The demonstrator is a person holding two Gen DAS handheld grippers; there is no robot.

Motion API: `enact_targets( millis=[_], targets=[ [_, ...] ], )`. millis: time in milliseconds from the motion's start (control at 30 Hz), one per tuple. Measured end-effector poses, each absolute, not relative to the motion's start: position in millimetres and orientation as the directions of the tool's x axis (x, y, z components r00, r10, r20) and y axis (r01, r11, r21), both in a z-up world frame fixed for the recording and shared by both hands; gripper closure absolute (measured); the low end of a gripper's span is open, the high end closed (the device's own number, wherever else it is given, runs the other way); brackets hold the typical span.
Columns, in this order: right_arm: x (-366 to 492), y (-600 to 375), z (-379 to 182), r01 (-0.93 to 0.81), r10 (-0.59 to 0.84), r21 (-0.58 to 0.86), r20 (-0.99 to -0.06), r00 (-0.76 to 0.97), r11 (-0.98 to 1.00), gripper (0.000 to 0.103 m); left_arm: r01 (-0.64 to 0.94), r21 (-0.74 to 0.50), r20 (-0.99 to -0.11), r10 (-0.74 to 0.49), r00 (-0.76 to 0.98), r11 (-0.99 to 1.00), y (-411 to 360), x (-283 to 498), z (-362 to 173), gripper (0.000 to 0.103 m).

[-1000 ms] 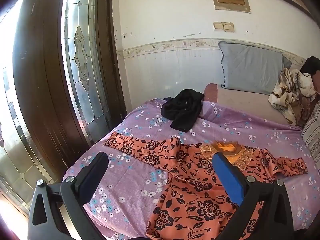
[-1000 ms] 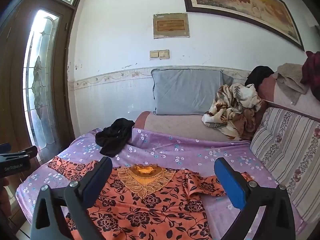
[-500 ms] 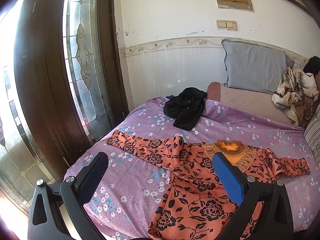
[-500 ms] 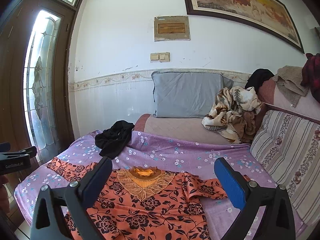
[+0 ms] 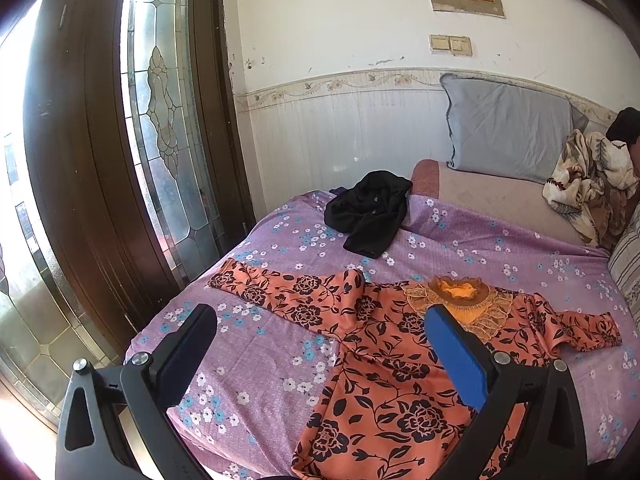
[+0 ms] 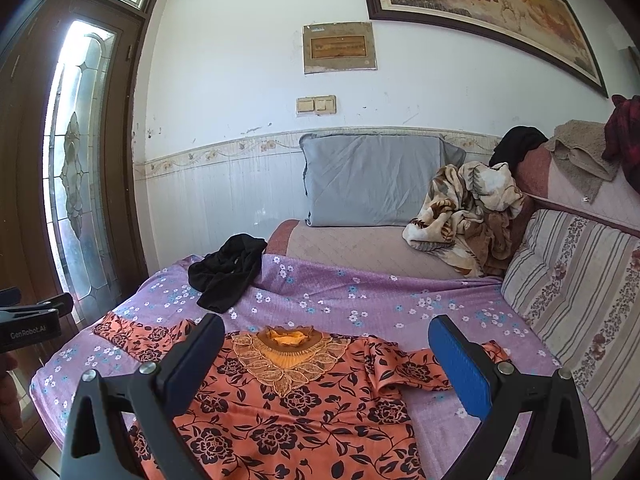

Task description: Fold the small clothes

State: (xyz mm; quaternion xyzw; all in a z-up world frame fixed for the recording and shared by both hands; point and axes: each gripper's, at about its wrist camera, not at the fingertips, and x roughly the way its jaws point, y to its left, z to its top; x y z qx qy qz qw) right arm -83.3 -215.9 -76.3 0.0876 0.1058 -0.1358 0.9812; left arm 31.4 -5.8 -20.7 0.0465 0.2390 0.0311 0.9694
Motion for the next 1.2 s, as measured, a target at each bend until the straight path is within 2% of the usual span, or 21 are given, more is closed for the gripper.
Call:
enact_targets(
  millis=[1200],
  targets=[
    [-59, -225, -95, 0.291, -0.240, 0.155, -0.282, 0.929, 0.944, 0.000, -0.019, 0.134, -0.488, 0.083, 0.869, 0.991, -24, 54, -36, 0.000]
  ],
)
